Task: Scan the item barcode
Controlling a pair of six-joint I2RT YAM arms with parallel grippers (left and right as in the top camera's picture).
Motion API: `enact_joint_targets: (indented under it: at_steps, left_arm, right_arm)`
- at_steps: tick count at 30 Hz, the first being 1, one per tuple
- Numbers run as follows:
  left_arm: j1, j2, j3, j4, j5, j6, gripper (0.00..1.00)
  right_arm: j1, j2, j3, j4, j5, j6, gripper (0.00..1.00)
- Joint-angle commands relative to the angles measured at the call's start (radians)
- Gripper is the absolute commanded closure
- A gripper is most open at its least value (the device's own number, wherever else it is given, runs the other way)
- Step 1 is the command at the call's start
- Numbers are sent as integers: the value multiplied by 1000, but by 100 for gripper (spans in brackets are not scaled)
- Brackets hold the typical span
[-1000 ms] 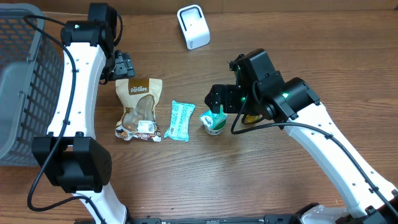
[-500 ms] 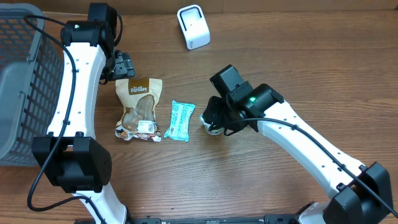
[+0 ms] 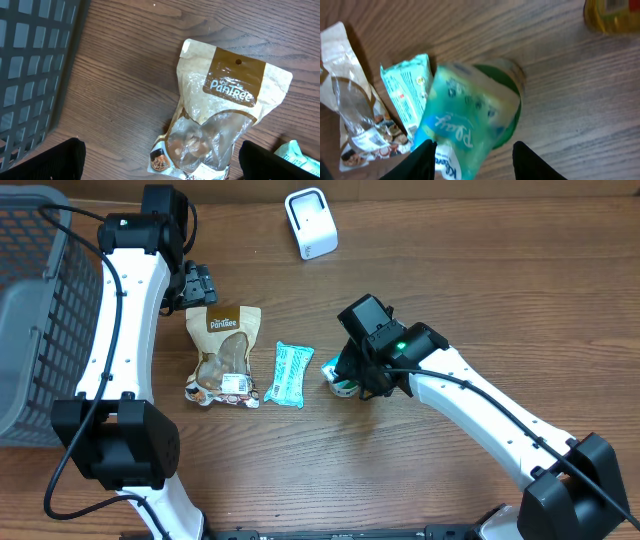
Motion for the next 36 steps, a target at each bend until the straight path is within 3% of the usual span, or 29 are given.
enact_joint_targets:
  at_steps: [1, 18, 32, 36]
  left_arm:
    - [-4, -10, 19, 1, -13, 4, 1]
    - [-4, -10, 19, 1, -13, 4, 0]
    - [-4, -10, 19, 1, -13, 4, 0]
    - [-4, -10, 19, 2, -13, 4, 0]
  right_arm:
    - [1, 3, -6, 2, 64, 24, 56]
    - [1, 4, -58, 51, 39, 103, 63]
    - [1, 4, -58, 53, -9, 136, 61]
    - [1, 5, -64, 53, -9, 136, 73]
